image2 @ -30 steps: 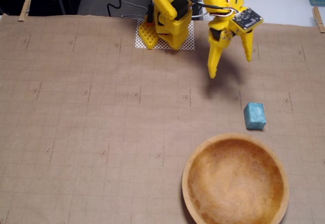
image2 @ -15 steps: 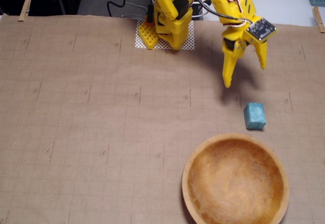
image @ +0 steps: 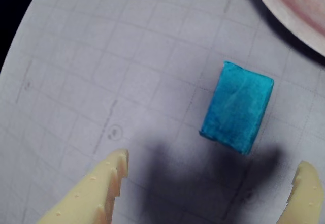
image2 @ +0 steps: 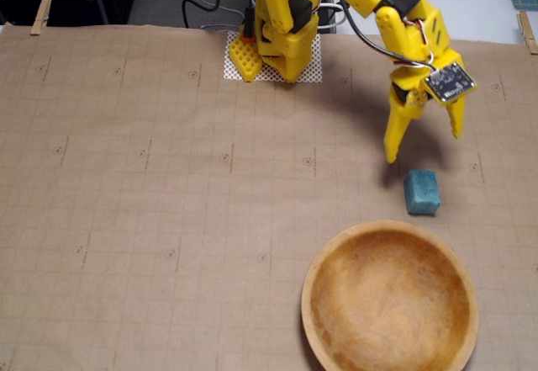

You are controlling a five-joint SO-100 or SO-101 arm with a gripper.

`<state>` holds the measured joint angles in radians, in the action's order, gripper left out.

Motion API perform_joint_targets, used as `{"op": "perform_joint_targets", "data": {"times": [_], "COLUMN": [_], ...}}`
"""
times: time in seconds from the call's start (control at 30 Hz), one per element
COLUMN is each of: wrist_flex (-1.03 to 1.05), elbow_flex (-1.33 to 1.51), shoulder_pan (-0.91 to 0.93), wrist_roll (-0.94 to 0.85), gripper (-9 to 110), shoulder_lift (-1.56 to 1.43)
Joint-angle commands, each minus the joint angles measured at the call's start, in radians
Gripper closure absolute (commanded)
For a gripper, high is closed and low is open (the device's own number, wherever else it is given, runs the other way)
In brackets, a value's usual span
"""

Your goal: Grasp a blue block and put it in the bowl.

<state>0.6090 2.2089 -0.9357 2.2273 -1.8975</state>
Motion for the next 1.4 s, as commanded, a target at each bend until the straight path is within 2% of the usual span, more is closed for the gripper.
{"op": "perform_joint_targets", "data": {"times": [0.0,0.37,1.37], "wrist_flex": [-0.017,-0.018,-0.018], "elbow_flex": [-0.11,-0.207,-0.327], "shoulder_pan": [0.029,0.095,0.087], "wrist_roll": [0.009,0.023,0.014], "gripper": [61,61,61], "shoulder_lift": [0.02,0.181,0.439]}}
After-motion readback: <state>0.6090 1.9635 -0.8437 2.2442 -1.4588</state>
